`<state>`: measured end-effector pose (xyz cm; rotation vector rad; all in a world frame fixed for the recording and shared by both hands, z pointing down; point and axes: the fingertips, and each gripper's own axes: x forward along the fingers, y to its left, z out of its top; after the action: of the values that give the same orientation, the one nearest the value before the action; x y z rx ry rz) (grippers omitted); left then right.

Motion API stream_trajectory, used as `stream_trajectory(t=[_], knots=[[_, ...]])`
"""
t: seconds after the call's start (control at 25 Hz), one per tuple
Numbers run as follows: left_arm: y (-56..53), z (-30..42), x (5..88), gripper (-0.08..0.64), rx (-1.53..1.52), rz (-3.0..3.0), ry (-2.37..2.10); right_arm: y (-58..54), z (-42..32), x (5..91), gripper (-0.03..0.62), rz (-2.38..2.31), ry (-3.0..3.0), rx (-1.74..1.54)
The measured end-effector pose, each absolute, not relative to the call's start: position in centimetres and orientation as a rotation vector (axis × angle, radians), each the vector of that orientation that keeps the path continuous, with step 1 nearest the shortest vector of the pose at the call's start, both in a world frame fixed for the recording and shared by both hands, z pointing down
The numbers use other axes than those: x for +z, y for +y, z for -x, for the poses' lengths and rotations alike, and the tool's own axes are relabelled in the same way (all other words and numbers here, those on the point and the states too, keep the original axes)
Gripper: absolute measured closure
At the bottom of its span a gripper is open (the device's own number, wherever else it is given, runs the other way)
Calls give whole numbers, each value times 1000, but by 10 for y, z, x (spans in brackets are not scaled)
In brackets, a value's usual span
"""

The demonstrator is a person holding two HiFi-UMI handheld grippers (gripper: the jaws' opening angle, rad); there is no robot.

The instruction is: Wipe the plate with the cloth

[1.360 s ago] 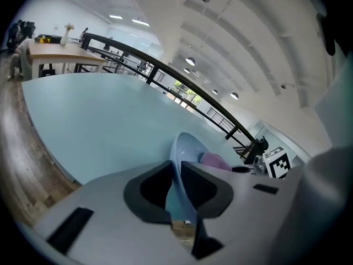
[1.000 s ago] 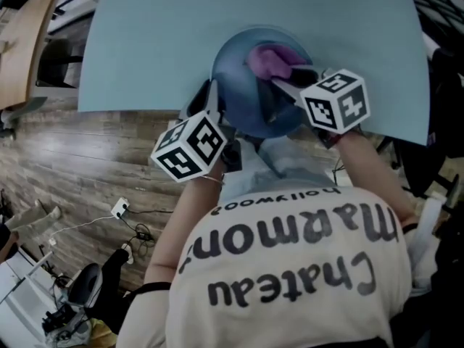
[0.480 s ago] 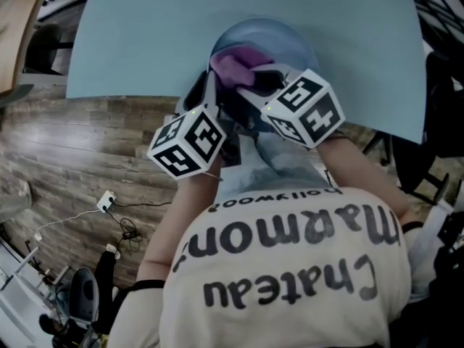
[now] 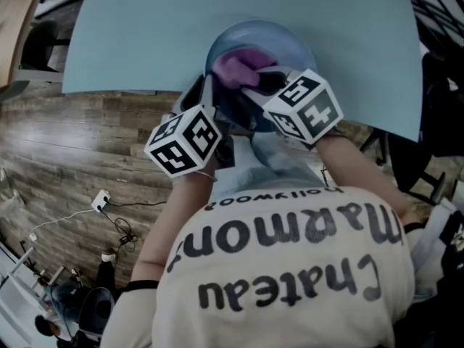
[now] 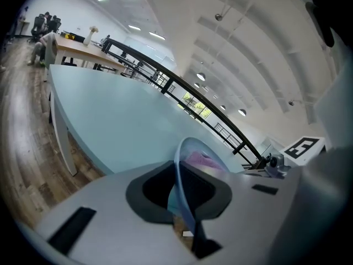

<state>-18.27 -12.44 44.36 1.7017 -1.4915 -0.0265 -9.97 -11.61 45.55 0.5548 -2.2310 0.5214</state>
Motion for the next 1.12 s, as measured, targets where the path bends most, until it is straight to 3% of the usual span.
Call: stream_trajectory(t=[1.12], knots=[[-136, 173, 445, 534, -13, -1724, -1488, -126, 0, 468, 451, -700, -1992, 521]])
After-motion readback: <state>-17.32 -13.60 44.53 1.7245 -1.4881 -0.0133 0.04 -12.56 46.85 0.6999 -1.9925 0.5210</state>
